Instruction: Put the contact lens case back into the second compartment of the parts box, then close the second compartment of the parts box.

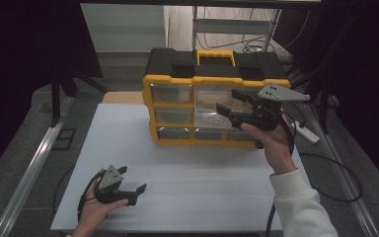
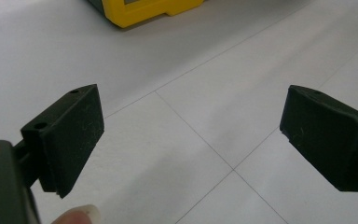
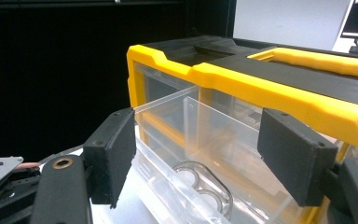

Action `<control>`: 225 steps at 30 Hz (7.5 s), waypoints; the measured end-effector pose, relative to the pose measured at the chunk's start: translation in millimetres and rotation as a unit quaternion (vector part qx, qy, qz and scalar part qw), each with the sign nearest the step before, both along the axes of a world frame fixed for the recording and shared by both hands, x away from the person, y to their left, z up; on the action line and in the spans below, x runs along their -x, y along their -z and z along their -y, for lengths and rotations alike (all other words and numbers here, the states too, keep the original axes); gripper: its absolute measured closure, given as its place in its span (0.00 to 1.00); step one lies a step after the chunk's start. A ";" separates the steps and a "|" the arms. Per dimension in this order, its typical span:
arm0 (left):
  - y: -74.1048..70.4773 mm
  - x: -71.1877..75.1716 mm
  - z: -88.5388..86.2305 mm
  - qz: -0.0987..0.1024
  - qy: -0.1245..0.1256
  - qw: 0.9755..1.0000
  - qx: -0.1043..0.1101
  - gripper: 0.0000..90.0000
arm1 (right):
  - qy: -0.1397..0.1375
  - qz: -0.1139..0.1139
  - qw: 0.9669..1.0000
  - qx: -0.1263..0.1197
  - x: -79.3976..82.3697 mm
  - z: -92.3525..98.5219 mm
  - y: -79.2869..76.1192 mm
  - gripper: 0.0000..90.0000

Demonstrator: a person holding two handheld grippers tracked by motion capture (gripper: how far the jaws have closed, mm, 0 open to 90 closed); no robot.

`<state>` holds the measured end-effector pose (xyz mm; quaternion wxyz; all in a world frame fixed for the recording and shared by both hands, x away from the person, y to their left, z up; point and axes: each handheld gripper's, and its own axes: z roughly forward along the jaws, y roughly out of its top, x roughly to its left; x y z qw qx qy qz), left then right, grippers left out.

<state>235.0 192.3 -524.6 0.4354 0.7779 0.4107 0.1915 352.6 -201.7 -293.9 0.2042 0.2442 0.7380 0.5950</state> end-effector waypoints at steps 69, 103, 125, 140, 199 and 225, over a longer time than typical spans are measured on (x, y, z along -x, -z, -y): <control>-0.3 0.4 -0.3 0.000 -0.001 1.000 0.000 0.08 | -0.033 -0.001 0.999 0.034 36.0 5.7 52.3 1.00; 0.1 0.4 -0.7 0.003 -0.001 1.000 -0.002 0.08 | 0.012 -0.010 1.000 0.026 1.2 -3.8 53.6 1.00; 0.0 0.3 -0.7 0.002 -0.001 1.000 -0.004 0.08 | 0.031 -0.016 0.999 0.016 -14.6 -5.7 51.0 1.00; -0.1 0.2 -1.1 0.002 0.000 1.000 -0.005 0.08 | 0.046 -0.019 0.999 0.007 -26.2 -7.8 50.1 0.99; -1.2 0.9 -1.7 0.000 -0.002 1.000 0.000 0.08 | 0.058 -0.031 0.998 0.011 -48.9 -9.5 47.8 0.99; -0.4 1.9 -1.8 0.002 -0.002 1.000 -0.002 0.08 | 0.019 -0.020 0.999 0.027 -6.5 8.1 61.5 0.79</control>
